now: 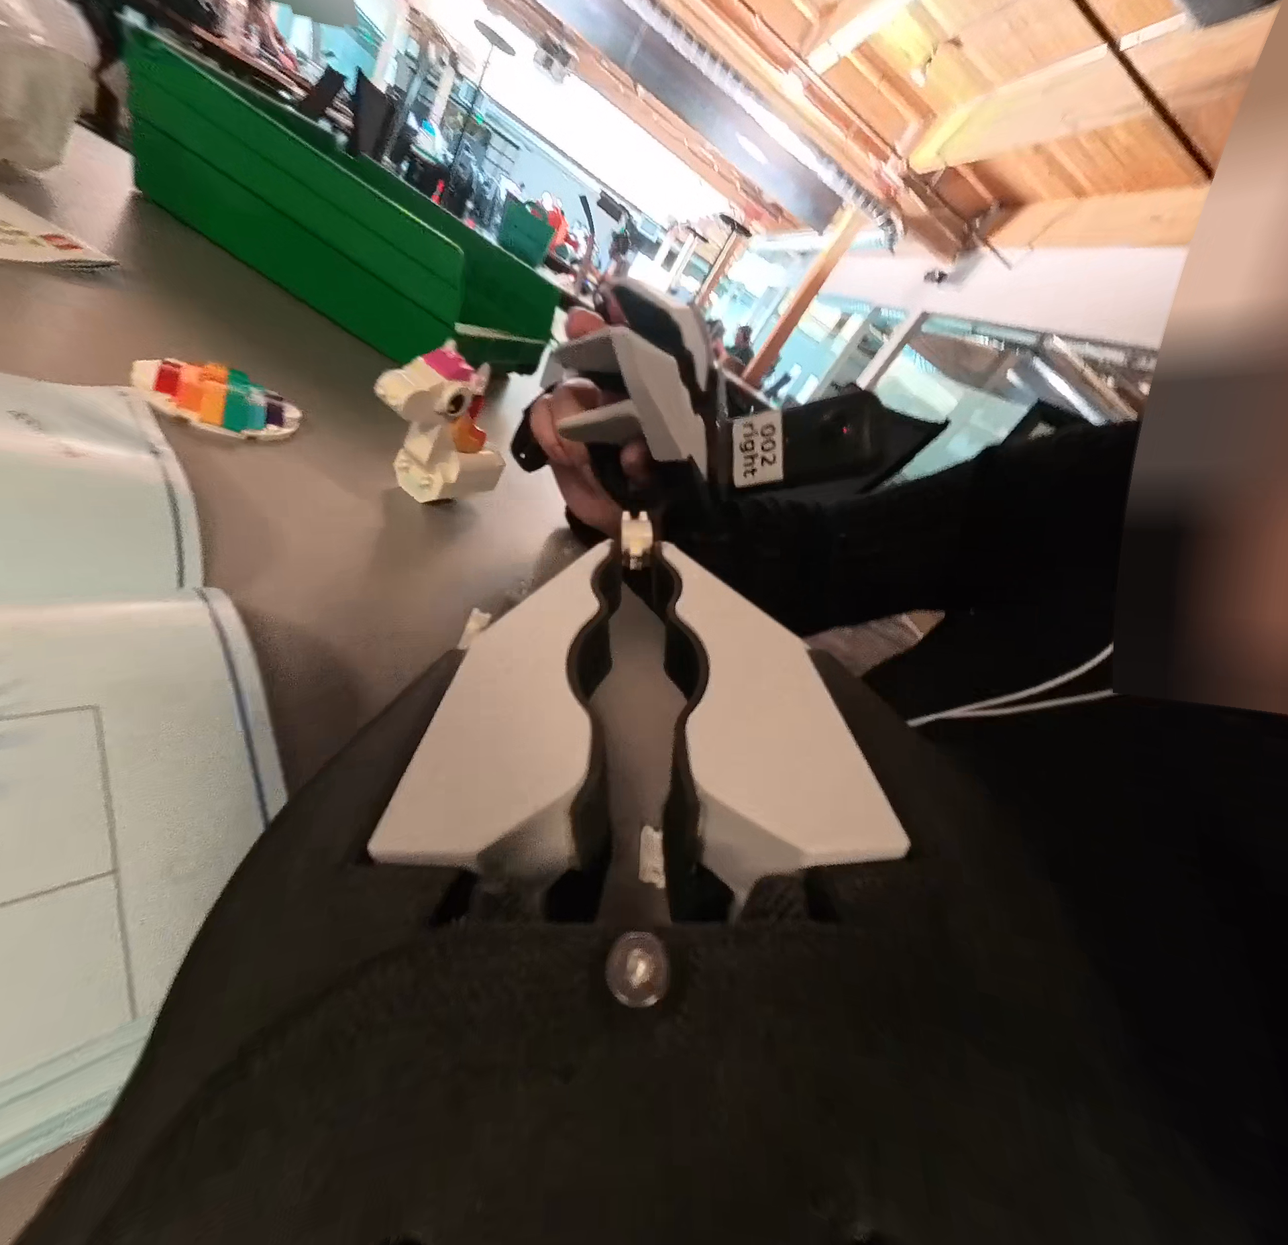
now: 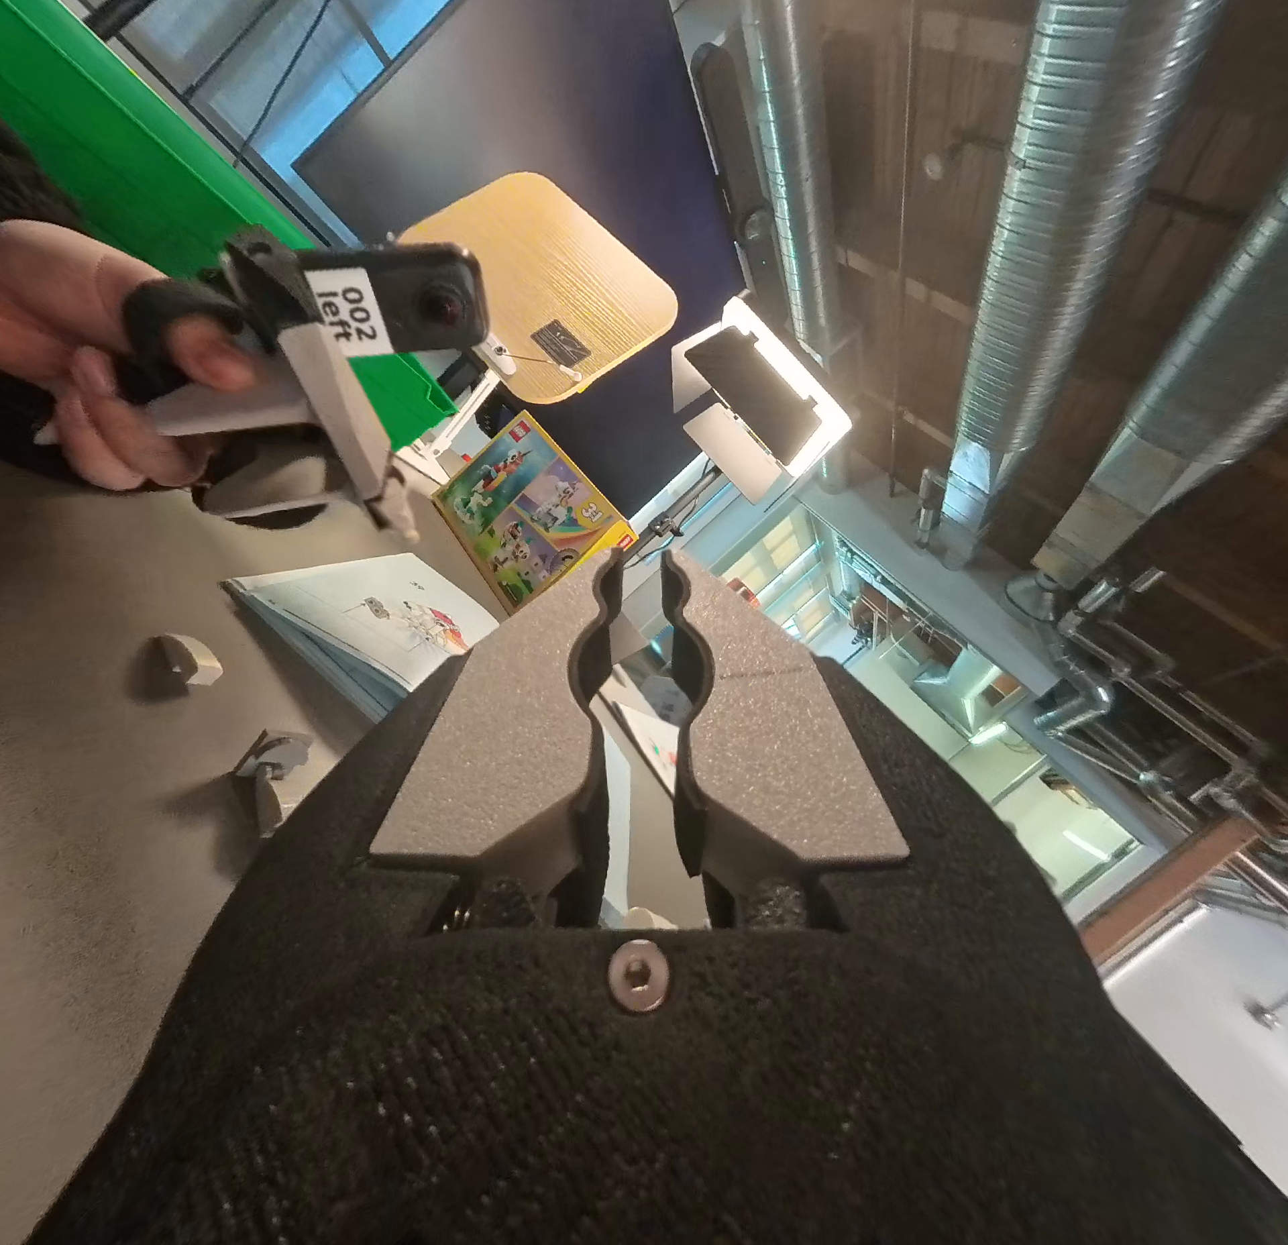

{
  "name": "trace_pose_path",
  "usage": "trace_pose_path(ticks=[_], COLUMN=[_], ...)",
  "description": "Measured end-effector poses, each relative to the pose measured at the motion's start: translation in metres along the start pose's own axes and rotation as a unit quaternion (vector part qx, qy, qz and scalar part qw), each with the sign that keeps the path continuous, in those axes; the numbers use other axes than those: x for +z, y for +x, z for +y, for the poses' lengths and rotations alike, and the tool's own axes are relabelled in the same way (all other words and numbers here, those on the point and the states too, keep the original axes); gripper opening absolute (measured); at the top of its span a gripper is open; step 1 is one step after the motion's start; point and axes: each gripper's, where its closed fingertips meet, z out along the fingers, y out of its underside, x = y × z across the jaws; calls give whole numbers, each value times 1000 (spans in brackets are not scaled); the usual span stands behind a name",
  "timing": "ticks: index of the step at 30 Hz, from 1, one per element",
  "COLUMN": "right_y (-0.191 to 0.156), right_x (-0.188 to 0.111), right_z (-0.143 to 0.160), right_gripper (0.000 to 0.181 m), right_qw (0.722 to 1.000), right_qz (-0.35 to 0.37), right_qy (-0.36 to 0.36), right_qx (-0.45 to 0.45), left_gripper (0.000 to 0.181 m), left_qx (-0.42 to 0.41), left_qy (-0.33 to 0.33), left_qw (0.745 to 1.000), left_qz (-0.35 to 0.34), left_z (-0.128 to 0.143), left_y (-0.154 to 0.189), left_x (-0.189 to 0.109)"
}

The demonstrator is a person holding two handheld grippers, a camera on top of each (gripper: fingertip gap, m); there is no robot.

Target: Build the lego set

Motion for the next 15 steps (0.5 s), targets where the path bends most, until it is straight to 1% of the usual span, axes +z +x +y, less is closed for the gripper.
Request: trace_pose_path(ticks=[3,6,7,9,10,11,12,13,14,15], right_y=[0,-3,-8,-29,-40,-51,-62,-70,-73,-75], right_x=[1,1,1,1,-1,-4,-8,-12,-14,-15], right_z=[3,5,5,10,17,25,34,43,52,59], right_gripper=[8,7,7,8,11,14,18,26,33,32], right_qw=[1000,1000,1000,993,983,967,945,921,903,893], right_qz=[-1,-9,-26,-113,-166,-216,-262,-292,-298,-296], right_qy=[-7,-12,-12,-33,-63,-102,-145,-190,-230,-252], right_qx=[8,7,8,27,54,90,132,176,209,228], left_gripper=[7,7,7,7,7,7,7,7,7,7], left_qx=[26,15,6,-8,-12,-14,-15,-15,-12,-10], left_qy=[-20,-9,0,22,30,34,36,34,31,29], left_qw=[999,1000,1000,1000,999,999,999,999,999,999], left_qz=[0,-4,-4,-5,-6,-7,-8,-9,-9,-10], left_z=[6,3,0,-5,-8,-9,-9,-9,-8,-7], left_y=[5,2,0,-3,-4,-5,-6,-6,-5,-5], left_x=[4,2,1,-3,-4,-5,-5,-5,-4,-4])
